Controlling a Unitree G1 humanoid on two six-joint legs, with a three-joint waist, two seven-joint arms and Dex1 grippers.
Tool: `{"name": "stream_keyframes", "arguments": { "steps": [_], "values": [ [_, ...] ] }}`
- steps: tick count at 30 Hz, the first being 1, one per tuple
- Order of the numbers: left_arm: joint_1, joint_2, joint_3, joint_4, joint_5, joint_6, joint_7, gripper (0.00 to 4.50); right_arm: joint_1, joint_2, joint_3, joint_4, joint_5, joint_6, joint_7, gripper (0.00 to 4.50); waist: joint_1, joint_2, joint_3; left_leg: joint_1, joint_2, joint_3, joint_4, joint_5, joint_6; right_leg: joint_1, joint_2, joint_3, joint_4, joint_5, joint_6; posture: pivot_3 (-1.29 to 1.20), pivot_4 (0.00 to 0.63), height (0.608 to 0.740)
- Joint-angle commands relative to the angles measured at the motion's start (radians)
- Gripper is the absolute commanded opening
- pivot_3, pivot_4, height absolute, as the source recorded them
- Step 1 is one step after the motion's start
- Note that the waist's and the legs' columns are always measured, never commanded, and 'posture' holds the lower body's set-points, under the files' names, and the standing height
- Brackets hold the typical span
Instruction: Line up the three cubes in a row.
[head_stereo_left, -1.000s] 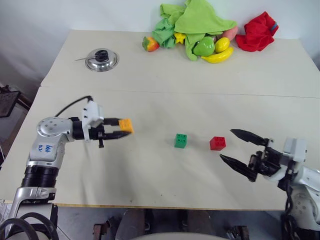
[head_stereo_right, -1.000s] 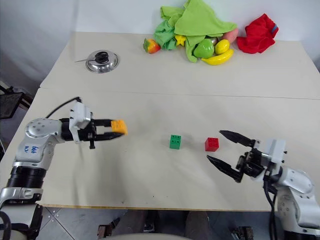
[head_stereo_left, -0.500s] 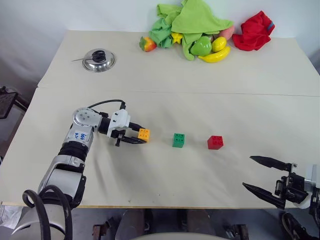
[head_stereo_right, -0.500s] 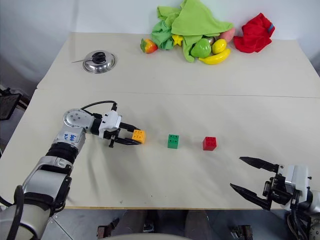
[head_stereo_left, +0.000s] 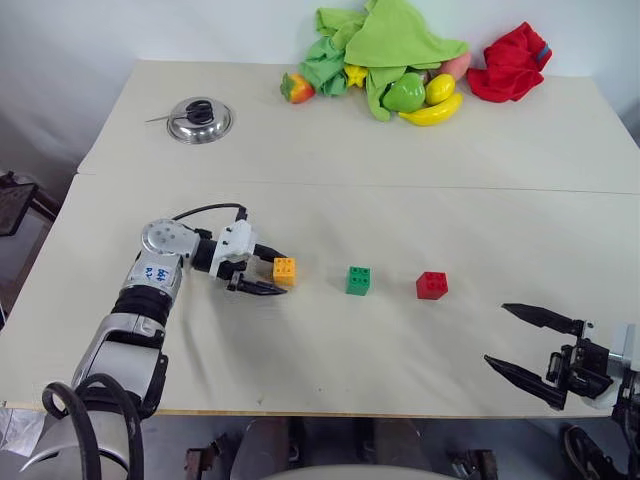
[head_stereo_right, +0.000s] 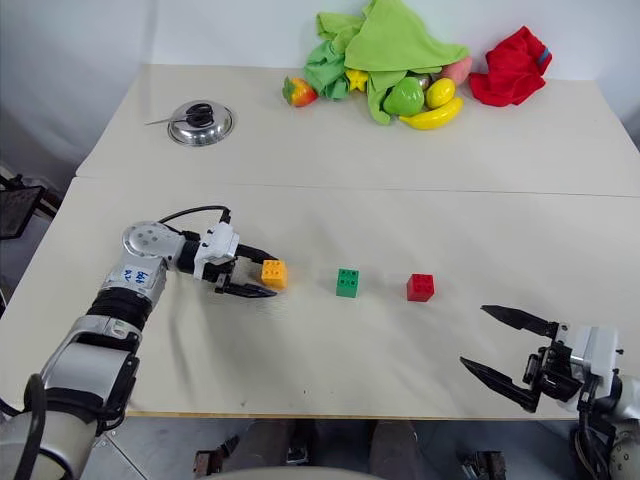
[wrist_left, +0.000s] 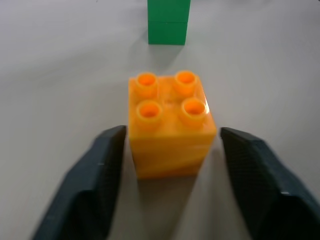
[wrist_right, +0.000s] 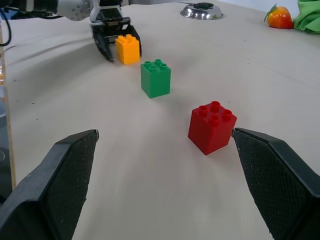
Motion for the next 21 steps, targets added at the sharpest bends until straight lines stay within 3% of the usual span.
{"name": "stream_keyframes", "arguments": {
  "steps": [1,11,17,21],
  "values": [
    [0.033,0.037,0.054,-0.080,-0.049,0.007,-0.028,4.37,-0.011,-0.011,-0.008,0.012,0.008,-0.010,0.023,4.50,0.000,0.000,0.000,0.000,0.000,0.000,0.000,0.000,0.000,0.000,0.000,0.000,0.000,0.000,0.000,0.00,0.150,0.740],
    [0.423,0.267,0.275,-0.499,-0.200,0.216,0.071,4.44,-0.082,-0.110,-0.043,0.124,0.015,0.001,0.125,4.50,-0.026,0.001,0.000,0.001,0.003,-0.001,0.000,0.000,0.000,0.000,-0.001,0.000,0.001,0.000,0.000,0.00,0.150,0.740],
    [0.575,0.234,0.452,-0.678,-0.309,0.298,0.251,4.44,-0.143,-0.116,-0.055,0.163,0.048,0.017,0.142,4.50,-0.019,0.001,0.000,0.001,0.000,-0.004,0.000,0.001,0.001,0.001,-0.008,-0.002,0.003,0.000,-0.001,0.00,0.150,0.740],
    [0.645,0.215,0.481,-0.767,-0.331,0.320,0.294,4.44,-0.161,-0.097,-0.034,0.158,0.061,0.015,0.158,4.50,-0.023,0.001,0.000,0.001,-0.002,-0.005,0.000,0.001,0.001,0.002,-0.010,-0.002,0.003,0.000,-0.001,0.00,0.150,0.740]
  ]
}}
